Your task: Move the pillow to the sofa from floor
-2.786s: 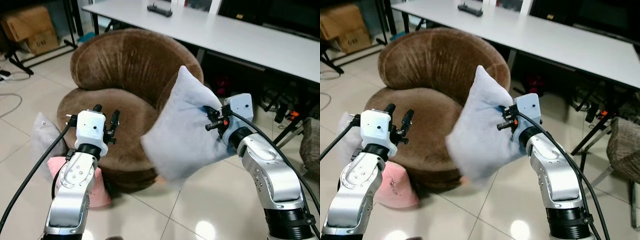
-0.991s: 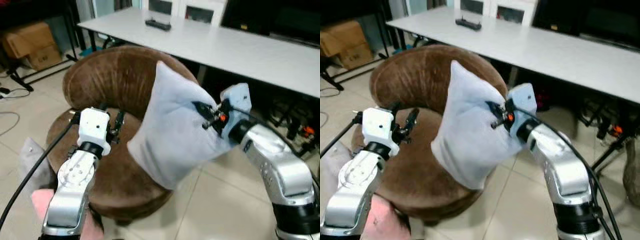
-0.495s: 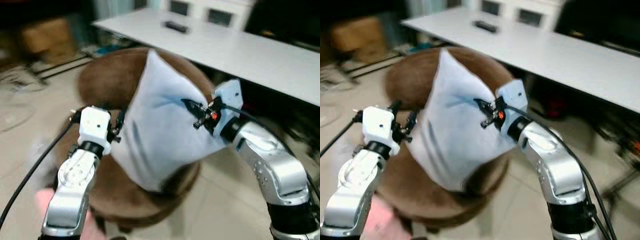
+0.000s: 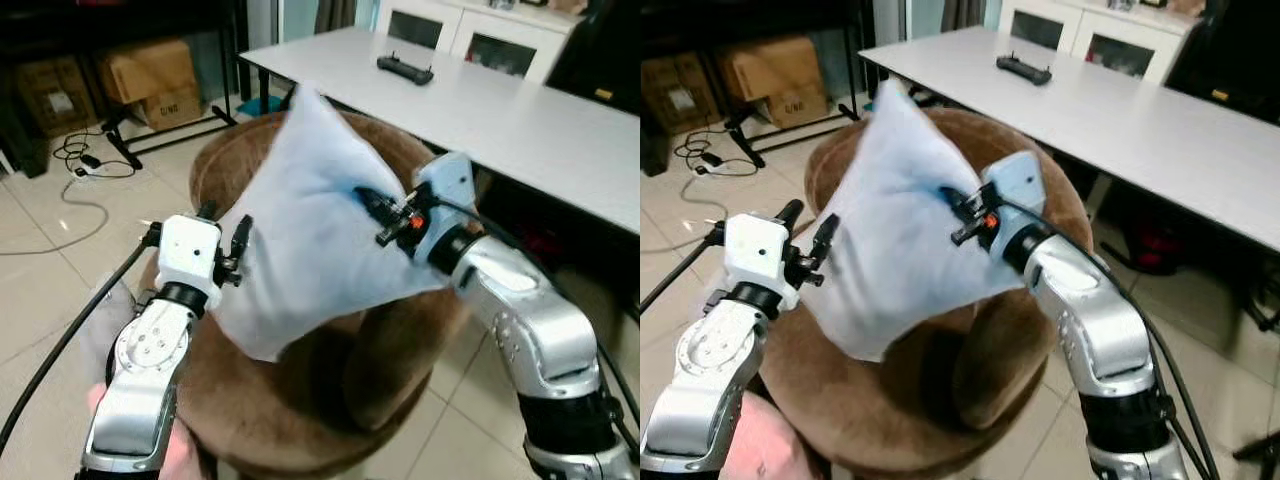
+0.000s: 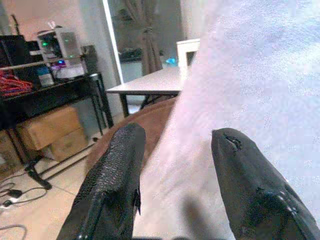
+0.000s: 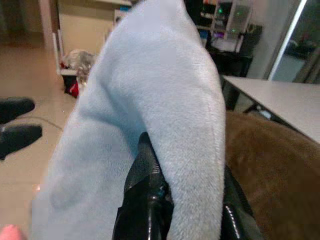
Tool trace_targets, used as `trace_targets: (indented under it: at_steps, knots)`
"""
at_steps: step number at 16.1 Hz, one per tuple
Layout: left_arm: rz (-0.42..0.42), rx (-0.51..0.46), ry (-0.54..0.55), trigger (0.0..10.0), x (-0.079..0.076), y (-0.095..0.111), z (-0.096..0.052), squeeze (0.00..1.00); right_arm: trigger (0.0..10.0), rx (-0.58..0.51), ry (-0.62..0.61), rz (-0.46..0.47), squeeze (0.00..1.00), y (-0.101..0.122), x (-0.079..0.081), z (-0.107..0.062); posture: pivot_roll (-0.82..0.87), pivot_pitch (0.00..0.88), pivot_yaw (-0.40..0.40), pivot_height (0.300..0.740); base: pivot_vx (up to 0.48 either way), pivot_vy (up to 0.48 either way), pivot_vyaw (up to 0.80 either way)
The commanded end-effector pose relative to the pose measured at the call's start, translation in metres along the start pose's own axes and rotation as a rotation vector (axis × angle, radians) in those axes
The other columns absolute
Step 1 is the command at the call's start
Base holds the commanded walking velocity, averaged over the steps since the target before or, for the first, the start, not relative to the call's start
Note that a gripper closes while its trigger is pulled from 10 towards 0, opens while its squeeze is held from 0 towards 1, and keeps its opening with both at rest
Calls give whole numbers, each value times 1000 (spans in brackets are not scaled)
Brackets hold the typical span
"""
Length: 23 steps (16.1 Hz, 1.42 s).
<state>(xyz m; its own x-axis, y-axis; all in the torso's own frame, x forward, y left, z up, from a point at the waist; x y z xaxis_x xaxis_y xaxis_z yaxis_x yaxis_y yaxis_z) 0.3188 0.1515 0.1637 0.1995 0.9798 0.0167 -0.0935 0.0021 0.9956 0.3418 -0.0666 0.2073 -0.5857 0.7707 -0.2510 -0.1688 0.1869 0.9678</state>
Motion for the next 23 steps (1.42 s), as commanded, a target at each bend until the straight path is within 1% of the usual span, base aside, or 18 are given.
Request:
trace_targets:
  at_steps: [1,3,4,5,7,8,10,12,13,14,15,16,17,18,19,20,21,23]
  knots:
    - [23,2,15,10000,6,1,-1,0,10000,-52,-4,-10,0,15,0,6,30,0,-74,740,319,0,0]
    - [32,9,23,10000,6,0,-2,0,10000,-24,-29,18,0,11,-3,10,30,0,-74,740,0,0,0]
    - [37,19,4,10000,2,-3,-2,0,10000,-6,-30,50,0,7,-4,16,26,0,-77,740,0,0,0]
    - [36,24,-11,10000,-1,-5,-3,0,10000,-11,-8,77,0,6,-1,21,26,0,-77,740,0,0,0]
    - [42,29,-25,10000,-5,-6,-2,0,10000,-7,31,94,0,4,5,29,22,0,-79,740,0,0,0]
    - [42,33,-30,10000,-6,-7,-3,0,10000,15,69,111,0,1,13,38,22,0,-79,740,0,0,0]
    - [43,50,-35,10000,-8,-11,-6,0,10000,114,85,142,0,-16,24,55,16,0,-87,740,0,0,0]
    - [46,62,-34,10000,-8,-14,-10,0,10000,190,90,256,0,-30,32,68,18,0,-92,740,0,0,0]
    - [48,68,-34,10000,-7,-14,-11,0,10000,232,87,274,0,-37,36,74,21,0,-92,740,0,0,0]
    - [50,72,-35,10000,-6,-14,-13,0,10000,256,116,292,0,-38,45,82,24,0,-92,740,0,0,0]
    - [54,78,-38,10000,-5,-14,-14,0,10000,251,159,329,0,-29,57,89,29,0,-92,740,0,0,0]
    - [56,80,-39,10000,-5,-14,-15,0,10000,243,178,371,0,-23,64,94,30,0,-90,740,0,0,0]
    - [59,82,-38,10000,-3,-14,-15,0,10000,245,193,438,0,-16,72,100,30,0,-89,740,0,0,0]
    - [63,88,-36,10000,-2,-14,-16,0,10000,270,173,502,0,-16,76,106,31,0,-81,740,0,0,0]
    - [66,94,-37,10000,-2,-15,-16,0,10000,306,130,579,0,-20,77,112,33,0,-78,740,0,0,0]
    - [68,99,-42,10000,-2,-15,-16,0,10000,334,62,640,0,-28,72,118,33,0,-76,740,0,0,0]
    - [70,103,-46,10000,-2,-16,-17,0,10000,362,-27,689,0,-39,60,120,36,0,-72,740,0,0,0]
    - [74,108,-50,10000,-1,-15,-18,0,10000,423,-179,789,0,-62,40,116,44,0,-70,740,0,0,0]
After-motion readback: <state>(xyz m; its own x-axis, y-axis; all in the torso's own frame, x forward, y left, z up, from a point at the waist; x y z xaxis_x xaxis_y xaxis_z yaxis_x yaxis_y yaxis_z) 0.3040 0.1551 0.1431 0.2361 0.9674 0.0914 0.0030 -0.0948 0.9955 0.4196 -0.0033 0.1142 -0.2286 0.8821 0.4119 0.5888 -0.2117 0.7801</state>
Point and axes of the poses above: a point about 5 cm out from each wrist's last joint towards the gripper, its own z axis pointing out of the wrist towards the gripper, its own y axis along the axis of the wrist's last joint, x = y × z, the point moved 6 cm from there along z, pointing out of the wrist towards the gripper, and after that the axes turned 13 degrees about -z, right-handed, at the moved point
